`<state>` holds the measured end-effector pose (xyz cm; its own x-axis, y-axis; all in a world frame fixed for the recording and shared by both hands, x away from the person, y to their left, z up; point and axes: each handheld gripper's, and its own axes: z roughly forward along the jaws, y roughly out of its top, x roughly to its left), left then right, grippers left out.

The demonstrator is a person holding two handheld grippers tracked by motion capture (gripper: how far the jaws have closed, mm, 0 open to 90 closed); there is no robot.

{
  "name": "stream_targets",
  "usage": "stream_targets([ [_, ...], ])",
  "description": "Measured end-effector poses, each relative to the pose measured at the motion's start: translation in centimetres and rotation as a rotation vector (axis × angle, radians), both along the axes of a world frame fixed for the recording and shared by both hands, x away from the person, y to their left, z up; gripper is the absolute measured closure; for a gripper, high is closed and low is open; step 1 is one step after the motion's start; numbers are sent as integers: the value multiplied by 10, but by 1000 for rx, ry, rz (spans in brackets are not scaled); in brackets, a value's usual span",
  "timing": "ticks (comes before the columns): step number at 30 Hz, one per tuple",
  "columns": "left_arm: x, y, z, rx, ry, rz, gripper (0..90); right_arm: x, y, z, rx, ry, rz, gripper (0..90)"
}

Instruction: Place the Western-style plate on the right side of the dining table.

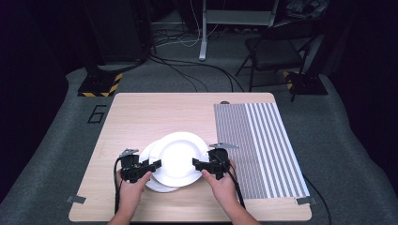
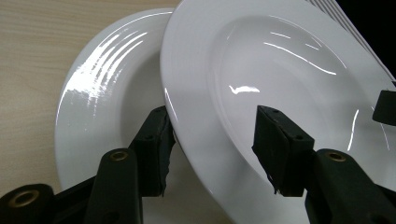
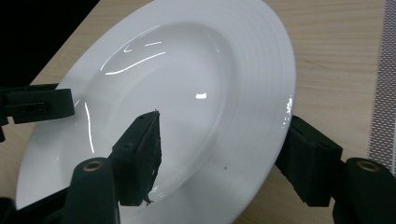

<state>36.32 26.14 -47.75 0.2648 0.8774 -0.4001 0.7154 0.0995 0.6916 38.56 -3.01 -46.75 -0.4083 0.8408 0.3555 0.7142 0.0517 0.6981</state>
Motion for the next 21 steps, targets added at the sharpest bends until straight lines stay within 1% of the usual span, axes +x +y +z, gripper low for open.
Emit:
stream_targets([
  [2,-1,-2,1,11,-6,1,474,-1,3,0,-33,-6,-7,331],
  [4,-1,-2,1,13,-8,4,473,-2,6,0,-54,-11,-11,331],
  [7,-2,-2,2,16,-14,7,474,-3,7,-1,-87,-22,2,337],
  [10,-3,-2,3,22,-18,15,474,-5,9,-1,-92,-18,4,341],
  [11,-4,-3,4,31,-22,18,474,-5,9,-2,-93,-16,3,342],
  [13,-4,-3,4,33,-22,20,474,-5,10,-2,-99,-19,-1,341],
  [15,-4,-4,4,46,-26,16,476,-5,11,-2,-98,-15,-8,342],
  [17,-4,-5,4,50,-28,15,477,-6,11,-2,-109,-19,-10,342],
  [21,-5,-6,6,56,-33,13,479,-6,11,-2,-106,-23,-7,343],
])
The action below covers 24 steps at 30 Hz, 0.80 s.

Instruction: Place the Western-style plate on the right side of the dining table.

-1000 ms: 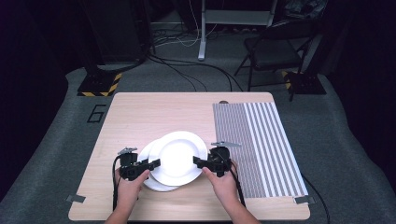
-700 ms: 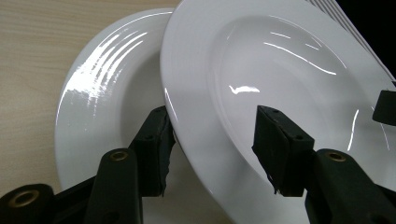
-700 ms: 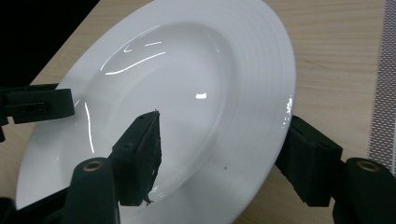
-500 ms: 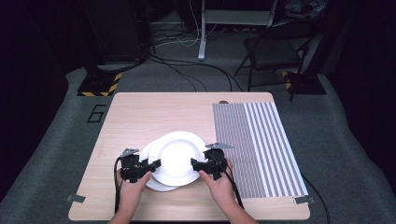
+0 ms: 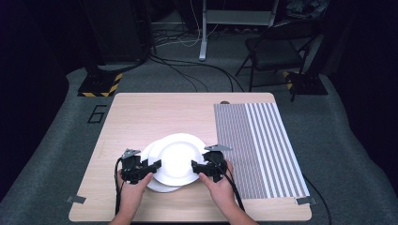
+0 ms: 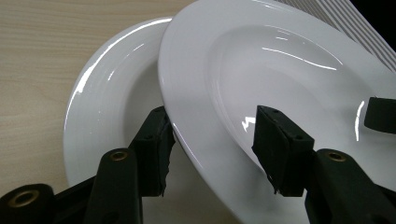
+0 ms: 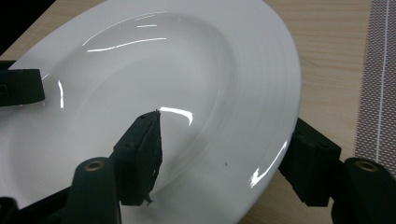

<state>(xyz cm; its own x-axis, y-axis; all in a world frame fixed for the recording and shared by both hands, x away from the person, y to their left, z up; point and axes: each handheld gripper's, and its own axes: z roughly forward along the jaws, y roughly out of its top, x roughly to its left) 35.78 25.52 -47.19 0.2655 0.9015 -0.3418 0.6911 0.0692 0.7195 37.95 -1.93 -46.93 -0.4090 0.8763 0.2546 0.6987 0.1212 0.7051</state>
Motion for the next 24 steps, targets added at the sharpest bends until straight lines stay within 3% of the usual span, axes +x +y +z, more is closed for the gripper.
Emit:
stream_targets([
  [4,-1,-2,2,24,-11,8,485,-1,0,0,-7,-21,3,364],
  [10,-1,-1,2,28,-16,12,525,-2,0,-1,8,3,14,392],
  [24,-3,-2,7,42,-44,1,544,-2,-3,-1,-1,-14,27,417],
])
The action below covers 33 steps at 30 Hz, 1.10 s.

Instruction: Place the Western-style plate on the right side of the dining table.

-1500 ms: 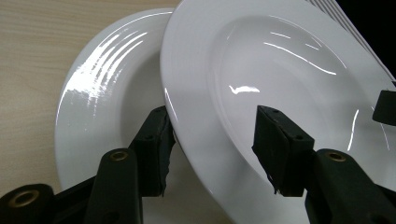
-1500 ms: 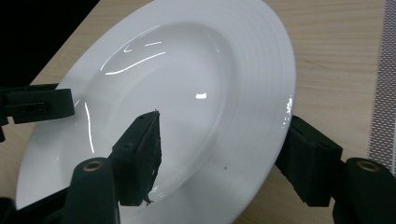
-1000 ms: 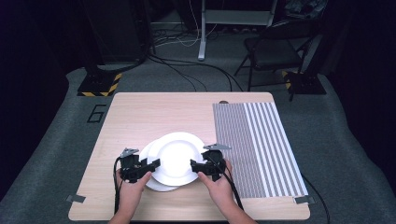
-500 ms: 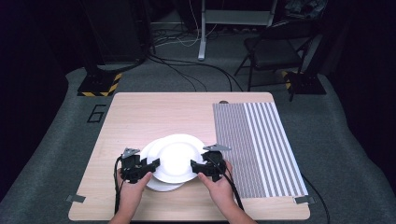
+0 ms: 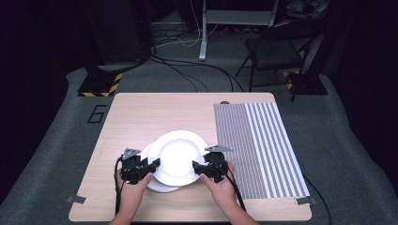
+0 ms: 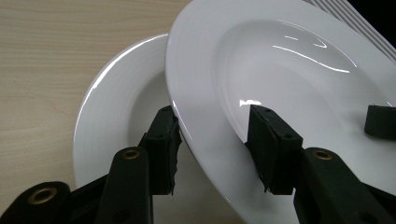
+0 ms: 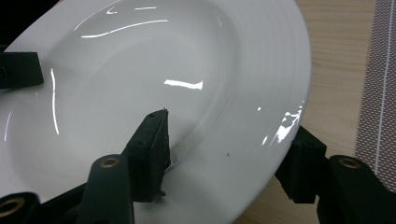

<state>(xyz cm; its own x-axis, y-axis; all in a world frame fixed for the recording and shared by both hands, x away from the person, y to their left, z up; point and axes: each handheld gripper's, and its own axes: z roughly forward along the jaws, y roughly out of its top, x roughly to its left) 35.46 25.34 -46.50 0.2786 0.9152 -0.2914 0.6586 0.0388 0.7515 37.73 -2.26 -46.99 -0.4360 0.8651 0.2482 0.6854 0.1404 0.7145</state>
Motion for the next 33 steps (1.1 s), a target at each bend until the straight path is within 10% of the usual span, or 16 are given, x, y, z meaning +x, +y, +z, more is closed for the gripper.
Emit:
stream_targets([
  [33,9,-22,9,-11,-23,-76,555,-12,-24,8,1,-30,-66,417],
])
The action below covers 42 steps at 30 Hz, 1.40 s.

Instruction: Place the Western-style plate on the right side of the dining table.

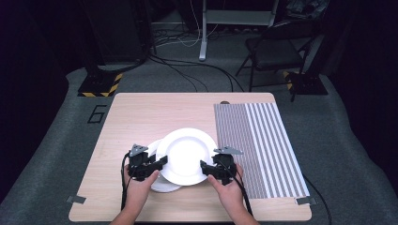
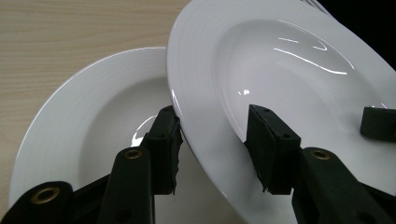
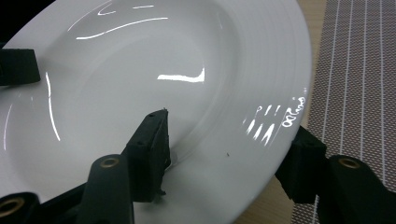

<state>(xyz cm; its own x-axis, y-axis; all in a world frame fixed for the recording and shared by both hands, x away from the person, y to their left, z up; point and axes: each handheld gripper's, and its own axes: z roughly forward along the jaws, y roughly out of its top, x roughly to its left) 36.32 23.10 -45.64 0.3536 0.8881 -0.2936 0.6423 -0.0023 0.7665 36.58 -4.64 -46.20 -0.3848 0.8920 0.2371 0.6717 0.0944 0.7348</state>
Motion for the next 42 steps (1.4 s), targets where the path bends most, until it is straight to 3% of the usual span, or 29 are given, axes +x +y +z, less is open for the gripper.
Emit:
stream_targets([
  [22,15,-32,3,-3,-7,-69,557,-6,-30,3,-6,-11,-83,418],
  [29,18,-43,7,-11,-12,-79,562,-9,-39,7,1,-18,-110,418],
  [42,29,-69,20,-4,-41,-147,573,-18,-63,15,16,-40,-184,417],
])
